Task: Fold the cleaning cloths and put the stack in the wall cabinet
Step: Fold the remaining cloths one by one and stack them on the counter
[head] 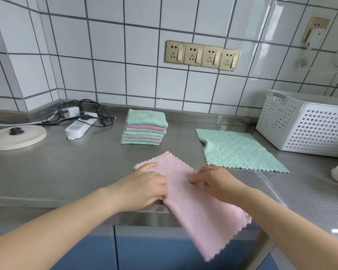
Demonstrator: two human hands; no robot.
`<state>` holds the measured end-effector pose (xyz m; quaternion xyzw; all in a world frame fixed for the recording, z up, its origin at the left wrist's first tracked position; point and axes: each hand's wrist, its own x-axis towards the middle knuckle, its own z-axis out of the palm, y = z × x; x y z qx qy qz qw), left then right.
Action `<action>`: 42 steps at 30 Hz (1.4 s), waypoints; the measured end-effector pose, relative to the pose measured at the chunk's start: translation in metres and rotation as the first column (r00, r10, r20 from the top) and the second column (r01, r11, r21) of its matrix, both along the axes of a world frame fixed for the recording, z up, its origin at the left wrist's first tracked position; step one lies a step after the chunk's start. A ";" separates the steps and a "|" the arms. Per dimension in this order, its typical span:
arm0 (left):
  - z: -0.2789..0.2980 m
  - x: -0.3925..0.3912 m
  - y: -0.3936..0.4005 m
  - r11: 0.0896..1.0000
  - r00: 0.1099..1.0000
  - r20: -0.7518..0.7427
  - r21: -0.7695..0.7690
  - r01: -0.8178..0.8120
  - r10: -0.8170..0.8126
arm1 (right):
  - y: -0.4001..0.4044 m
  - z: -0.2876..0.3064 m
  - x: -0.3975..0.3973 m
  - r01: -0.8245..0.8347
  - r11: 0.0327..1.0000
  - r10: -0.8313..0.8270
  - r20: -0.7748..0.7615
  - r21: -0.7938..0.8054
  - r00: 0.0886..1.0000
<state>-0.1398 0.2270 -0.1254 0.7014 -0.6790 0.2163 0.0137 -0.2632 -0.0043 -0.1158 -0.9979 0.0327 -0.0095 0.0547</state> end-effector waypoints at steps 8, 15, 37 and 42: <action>-0.007 0.032 0.027 1.000 0.987 -0.159 0.009 -0.026 0.027 | 0.021 -0.004 -0.021 -0.135 0.988 0.130 0.072 0.077 0.989; -0.010 0.020 0.040 0.999 0.984 -0.179 0.045 0.012 -0.004 | 0.013 -0.014 -0.052 -0.278 0.961 0.268 0.220 0.014 0.938; -0.012 -0.011 0.014 0.917 0.365 -0.924 -0.240 -0.320 -0.115 | 0.043 -0.008 -0.049 -0.138 0.824 -0.144 0.438 0.549 0.887; -0.011 -0.004 -0.015 0.795 0.200 -0.965 -0.253 -0.551 -0.169 | 0.049 0.004 -0.009 0.028 0.607 -0.475 0.335 0.794 0.814</action>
